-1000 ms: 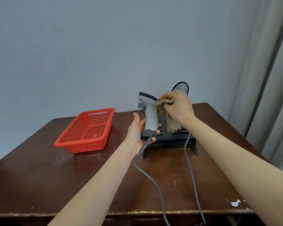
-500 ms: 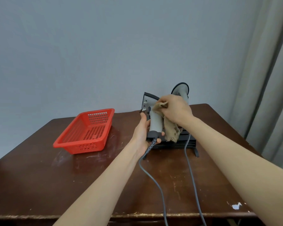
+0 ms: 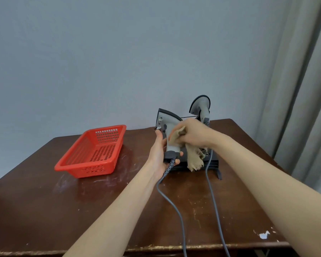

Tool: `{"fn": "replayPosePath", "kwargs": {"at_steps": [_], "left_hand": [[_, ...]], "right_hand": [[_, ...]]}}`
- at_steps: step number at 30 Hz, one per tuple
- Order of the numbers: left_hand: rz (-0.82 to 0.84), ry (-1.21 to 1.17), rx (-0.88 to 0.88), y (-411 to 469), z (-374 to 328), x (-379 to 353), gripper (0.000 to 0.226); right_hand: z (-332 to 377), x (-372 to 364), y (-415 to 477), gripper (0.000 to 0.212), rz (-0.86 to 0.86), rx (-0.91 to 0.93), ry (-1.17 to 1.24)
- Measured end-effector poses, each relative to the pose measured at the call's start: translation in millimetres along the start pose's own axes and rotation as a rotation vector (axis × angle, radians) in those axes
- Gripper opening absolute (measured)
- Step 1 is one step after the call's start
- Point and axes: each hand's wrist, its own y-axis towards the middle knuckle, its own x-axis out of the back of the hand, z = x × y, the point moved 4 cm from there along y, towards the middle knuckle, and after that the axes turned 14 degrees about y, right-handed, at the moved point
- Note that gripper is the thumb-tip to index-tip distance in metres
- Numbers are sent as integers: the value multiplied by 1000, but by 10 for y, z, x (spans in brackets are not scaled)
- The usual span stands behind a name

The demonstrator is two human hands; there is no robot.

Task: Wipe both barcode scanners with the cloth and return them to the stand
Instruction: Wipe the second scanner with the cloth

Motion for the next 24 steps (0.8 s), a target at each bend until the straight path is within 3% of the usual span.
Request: {"fn": "replayPosePath", "kwargs": {"at_steps": [3, 8, 14, 20, 22, 24], "left_hand": [[11, -11, 11, -14, 9, -20, 71], [69, -34, 11, -52, -24, -65, 74], [46, -66, -2, 21, -50, 41, 68], [65, -135, 61, -32, -13, -32, 65], [63, -162, 66, -15, -2, -16, 65], [49, -188, 61, 5, 1, 23, 63]], "right_hand": [[20, -84, -19, 15, 46, 25, -48], [-54, 92, 74, 21, -343, 1, -164], [87, -125, -83, 36, 74, 57, 121], [-101, 84, 133, 16, -346, 41, -25], [-110, 55, 140, 19, -293, 41, -21], [-54, -17, 60, 20, -102, 59, 38]]}}
